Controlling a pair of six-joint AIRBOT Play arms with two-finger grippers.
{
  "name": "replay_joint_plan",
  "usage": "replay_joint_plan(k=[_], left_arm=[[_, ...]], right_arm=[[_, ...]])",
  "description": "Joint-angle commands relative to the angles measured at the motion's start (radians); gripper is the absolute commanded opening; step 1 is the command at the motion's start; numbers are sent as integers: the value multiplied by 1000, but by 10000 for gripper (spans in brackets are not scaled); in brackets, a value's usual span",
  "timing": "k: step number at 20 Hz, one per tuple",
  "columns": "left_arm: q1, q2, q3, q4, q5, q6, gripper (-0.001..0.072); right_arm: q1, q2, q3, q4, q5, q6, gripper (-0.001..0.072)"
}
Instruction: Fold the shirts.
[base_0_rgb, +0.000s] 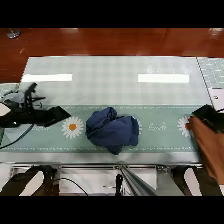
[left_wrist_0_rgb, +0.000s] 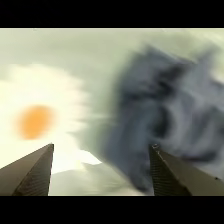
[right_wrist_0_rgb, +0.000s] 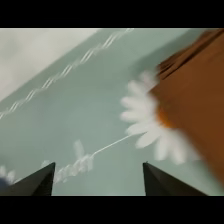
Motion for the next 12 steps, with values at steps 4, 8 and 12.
replay_joint_plan(k=[4, 8, 12], left_arm=[[-172, -230, -62, -438, 4, 421, 699], [-315, -382, 80, -438, 50, 418, 699], [-370, -485, 192, -354, 42, 340, 674]], right_arm=[[-45, 9, -239, 301, 5, -201, 632], [-45, 9, -245, 288, 80, -235, 632], [-45, 9, -245, 260, 93, -234, 632]])
